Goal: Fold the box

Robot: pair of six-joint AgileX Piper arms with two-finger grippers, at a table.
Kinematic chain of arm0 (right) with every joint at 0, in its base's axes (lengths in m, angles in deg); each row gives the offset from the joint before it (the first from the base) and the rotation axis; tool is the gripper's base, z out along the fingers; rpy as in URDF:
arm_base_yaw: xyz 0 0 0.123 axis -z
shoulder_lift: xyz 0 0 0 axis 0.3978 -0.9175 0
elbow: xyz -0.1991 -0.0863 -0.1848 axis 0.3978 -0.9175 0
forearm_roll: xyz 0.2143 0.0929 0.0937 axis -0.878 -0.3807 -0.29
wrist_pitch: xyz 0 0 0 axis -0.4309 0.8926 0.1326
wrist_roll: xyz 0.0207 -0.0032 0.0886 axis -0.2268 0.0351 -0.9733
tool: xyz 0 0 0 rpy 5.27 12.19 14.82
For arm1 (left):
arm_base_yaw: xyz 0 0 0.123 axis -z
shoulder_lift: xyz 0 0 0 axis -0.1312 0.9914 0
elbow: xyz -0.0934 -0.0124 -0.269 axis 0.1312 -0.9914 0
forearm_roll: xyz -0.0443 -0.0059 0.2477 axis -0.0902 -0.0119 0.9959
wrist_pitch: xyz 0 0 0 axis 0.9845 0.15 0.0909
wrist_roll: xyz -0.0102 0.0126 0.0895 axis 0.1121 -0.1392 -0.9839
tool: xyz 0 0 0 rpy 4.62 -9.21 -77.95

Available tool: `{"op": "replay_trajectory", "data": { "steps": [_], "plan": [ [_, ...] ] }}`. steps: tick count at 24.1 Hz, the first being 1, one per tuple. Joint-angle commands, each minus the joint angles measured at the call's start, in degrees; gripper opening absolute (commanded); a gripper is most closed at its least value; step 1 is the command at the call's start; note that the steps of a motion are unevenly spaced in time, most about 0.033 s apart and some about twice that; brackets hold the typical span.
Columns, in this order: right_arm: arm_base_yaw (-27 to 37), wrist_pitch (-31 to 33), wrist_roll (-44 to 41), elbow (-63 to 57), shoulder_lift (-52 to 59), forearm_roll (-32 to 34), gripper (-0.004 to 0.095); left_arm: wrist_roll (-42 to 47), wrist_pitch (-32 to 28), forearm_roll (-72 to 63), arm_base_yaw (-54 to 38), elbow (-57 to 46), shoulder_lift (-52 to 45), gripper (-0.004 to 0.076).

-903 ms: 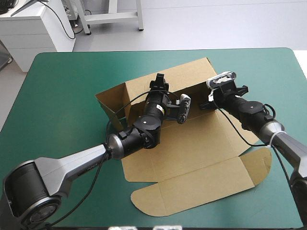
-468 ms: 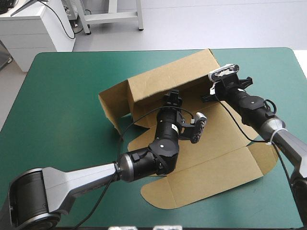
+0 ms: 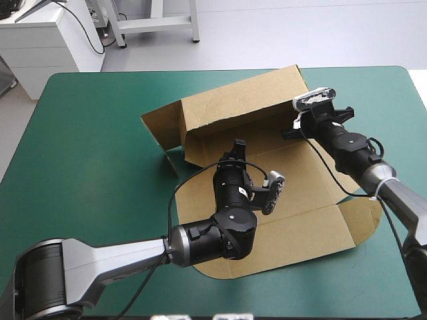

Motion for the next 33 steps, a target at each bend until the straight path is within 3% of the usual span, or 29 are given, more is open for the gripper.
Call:
{"op": "replay_trajectory", "data": {
  "steps": [1, 5, 10, 18, 22, 26, 33],
  "plan": [
    [0.2, -2.3, -0.9, 2.0, 2.3, -0.6, -0.0019, -13.4, 1.6, -8.8, -0.5, 2.9, -4.7, 0.0010],
    [0.2, -3.8, -1.1, 2.0, 2.3, -2.6, -0.0019, -24.9, 3.6, -24.8, -4.1, 6.7, -6.8, 0.0008],
    [0.2, -3.3, -1.1, 2.0, 2.3, -2.8, -0.0019, -27.6, 7.4, -41.0, -12.0, 12.2, -9.6, 0.0008],
    [0.2, -3.3, -1.1, 2.0, 2.3, -2.8, -0.0020, -28.8, 8.1, -58.4, -26.4, 13.4, -16.3, -0.0008],
    [0.2, -3.0, -1.1, 2.0, 2.3, -2.8, -0.0019, -30.2, 7.8, -65.5, -40.0, 13.4, -21.0, -0.0008],
    [0.2, -2.8, -1.1, 2.0, 2.3, -3.0, -0.0019, -31.0, 7.7, -79.4, -61.0, 12.6, -21.7, -0.0008],
    [0.2, -1.2, -1.1, 2.0, 2.3, -3.2, -0.0019, -32.3, 6.4, -101.2, -90.2, 2.1, -21.9, -0.0008]
  ]
}}
